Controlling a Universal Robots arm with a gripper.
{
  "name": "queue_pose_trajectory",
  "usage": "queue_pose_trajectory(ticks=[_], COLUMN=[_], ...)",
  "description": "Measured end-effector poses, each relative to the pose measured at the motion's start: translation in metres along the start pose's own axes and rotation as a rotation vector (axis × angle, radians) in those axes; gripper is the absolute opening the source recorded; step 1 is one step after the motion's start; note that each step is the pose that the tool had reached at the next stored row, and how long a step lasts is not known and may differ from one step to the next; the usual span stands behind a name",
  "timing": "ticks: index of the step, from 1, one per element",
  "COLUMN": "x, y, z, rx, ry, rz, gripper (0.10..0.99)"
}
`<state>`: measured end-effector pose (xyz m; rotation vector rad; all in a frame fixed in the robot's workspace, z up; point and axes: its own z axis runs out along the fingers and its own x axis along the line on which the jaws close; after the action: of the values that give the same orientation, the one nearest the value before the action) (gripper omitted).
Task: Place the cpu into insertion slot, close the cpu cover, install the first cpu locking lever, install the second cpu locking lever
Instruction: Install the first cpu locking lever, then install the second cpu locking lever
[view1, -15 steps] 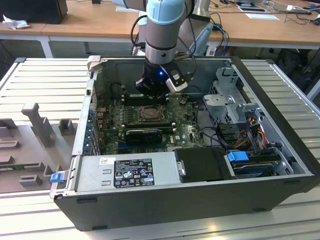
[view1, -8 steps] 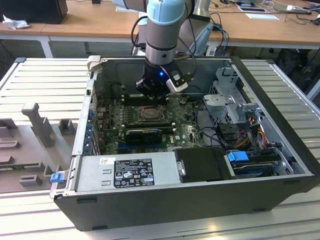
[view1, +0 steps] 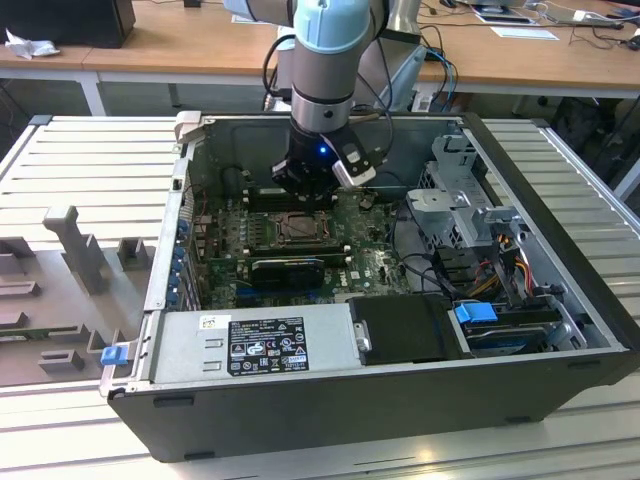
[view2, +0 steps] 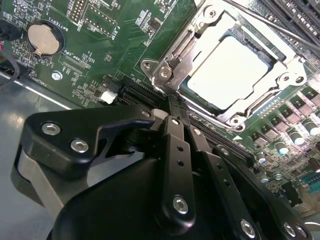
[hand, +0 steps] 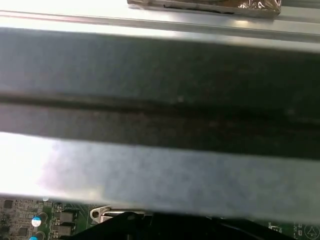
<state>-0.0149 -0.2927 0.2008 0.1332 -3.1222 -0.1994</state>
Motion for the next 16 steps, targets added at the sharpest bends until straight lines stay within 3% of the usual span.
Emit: queue_pose_trajectory(ticks=[2,4,5,16], x=[-0.0001,0.0000,0.0000,0.0005], y=[0.0004,0.0015,0.0025,-0.0032], z=[-0.0022,-0.0107,-0.0185,-0.0196], rx=[-0.003,-0.002,-0.002,-0.002], ry=[-0.0005,-0.0002,-0.0001,-0.0001], rz=[0.000,0.000,0.000,0.000], gripper=[0.106,0.106,0.106,0.106])
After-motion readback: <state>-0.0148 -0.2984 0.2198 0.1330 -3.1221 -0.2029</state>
